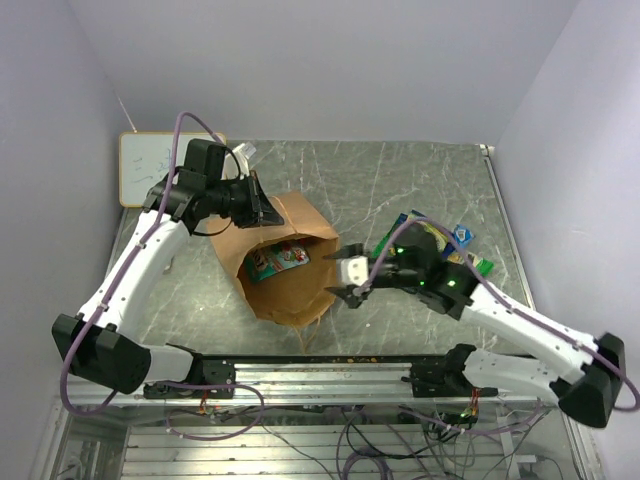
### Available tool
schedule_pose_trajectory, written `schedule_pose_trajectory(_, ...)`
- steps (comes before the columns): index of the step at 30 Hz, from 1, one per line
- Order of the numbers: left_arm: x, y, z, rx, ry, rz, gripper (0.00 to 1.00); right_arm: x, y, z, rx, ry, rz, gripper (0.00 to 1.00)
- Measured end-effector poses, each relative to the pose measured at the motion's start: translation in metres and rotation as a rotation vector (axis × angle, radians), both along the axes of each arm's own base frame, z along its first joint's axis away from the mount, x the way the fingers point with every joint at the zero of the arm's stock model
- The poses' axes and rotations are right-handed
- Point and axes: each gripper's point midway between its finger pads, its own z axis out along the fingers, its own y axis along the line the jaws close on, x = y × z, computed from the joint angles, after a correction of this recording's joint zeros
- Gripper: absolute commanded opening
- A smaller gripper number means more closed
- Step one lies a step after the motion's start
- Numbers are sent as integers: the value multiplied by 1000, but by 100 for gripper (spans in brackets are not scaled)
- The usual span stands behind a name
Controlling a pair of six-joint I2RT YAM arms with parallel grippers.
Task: Take the snacks out of the paper bag
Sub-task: Place the snack at the center of the board, then take out the snack from the paper bag.
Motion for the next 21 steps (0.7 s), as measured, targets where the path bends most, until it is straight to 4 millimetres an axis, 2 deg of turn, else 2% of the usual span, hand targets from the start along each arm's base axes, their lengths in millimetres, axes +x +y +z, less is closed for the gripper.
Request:
schedule_pose_trajectory(4, -1, 0, -1, -3, 3, 3, 7, -17, 46, -14, -40, -8, 110, 62)
schedule_pose_trajectory(7, 0, 0, -1, -4, 5, 5, 7, -18, 68, -35, -86, -18, 145, 61)
schedule_pose_trajectory(14, 0, 1, -4, 15, -15, -17, 7, 9, 104, -96, -197, -114, 105, 61)
schedule_pose_trajectory(21, 0, 4, -6, 55, -33, -55, 7, 36, 123, -137, -268, -205, 66, 61)
